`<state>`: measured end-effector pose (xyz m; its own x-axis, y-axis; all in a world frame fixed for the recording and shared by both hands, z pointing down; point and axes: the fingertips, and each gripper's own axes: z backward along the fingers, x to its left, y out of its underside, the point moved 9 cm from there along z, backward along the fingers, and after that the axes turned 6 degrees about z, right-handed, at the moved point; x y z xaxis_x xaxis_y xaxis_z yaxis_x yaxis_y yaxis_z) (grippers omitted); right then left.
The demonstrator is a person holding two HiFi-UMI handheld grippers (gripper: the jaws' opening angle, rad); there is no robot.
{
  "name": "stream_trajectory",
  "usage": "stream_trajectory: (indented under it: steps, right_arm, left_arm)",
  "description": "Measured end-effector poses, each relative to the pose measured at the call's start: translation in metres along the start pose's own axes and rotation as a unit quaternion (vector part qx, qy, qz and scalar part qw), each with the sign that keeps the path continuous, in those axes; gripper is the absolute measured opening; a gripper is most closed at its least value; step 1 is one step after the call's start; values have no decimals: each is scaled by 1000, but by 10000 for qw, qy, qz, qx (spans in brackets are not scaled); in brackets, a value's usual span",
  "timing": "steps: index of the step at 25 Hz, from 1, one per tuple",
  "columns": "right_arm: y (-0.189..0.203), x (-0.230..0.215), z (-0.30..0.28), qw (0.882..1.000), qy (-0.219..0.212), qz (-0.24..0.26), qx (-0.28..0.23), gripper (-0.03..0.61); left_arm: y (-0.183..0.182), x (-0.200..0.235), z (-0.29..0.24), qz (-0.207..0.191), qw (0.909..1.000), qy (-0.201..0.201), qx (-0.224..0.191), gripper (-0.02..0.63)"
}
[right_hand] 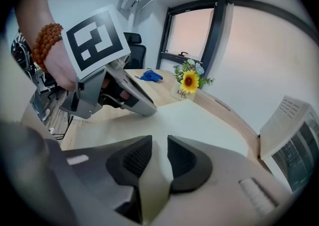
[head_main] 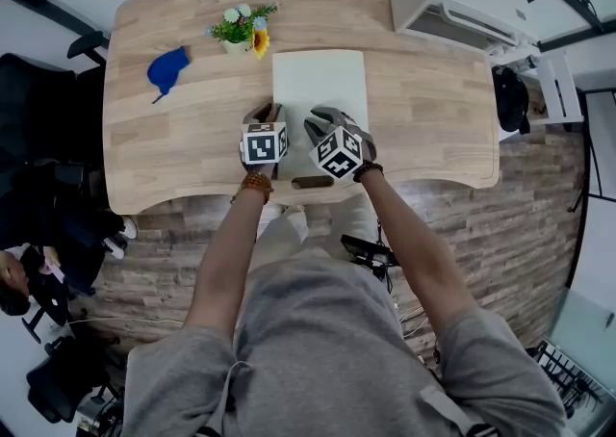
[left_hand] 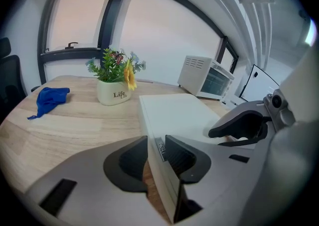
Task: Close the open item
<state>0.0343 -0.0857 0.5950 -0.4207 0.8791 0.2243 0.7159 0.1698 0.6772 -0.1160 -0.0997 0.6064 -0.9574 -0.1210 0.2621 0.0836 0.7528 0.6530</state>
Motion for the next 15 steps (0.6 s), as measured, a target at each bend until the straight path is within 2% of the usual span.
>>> stream_trajectory:
  steps: [5,9,15]
  right_arm:
    - [-4,-3,13,9992,129,-219,-305,106]
    - [-15,-8,26,9972,272,-373,-591,106]
    - [-38,-17,59,9890,625,-637,-1183,106]
  left_arm:
    - [-3,2,6,-16,9999,-53,-133,158]
    - [-12,2,17,-114,9992,44,-387,163]
    - [-38,-14,49,-640,9914,305,-1101,163]
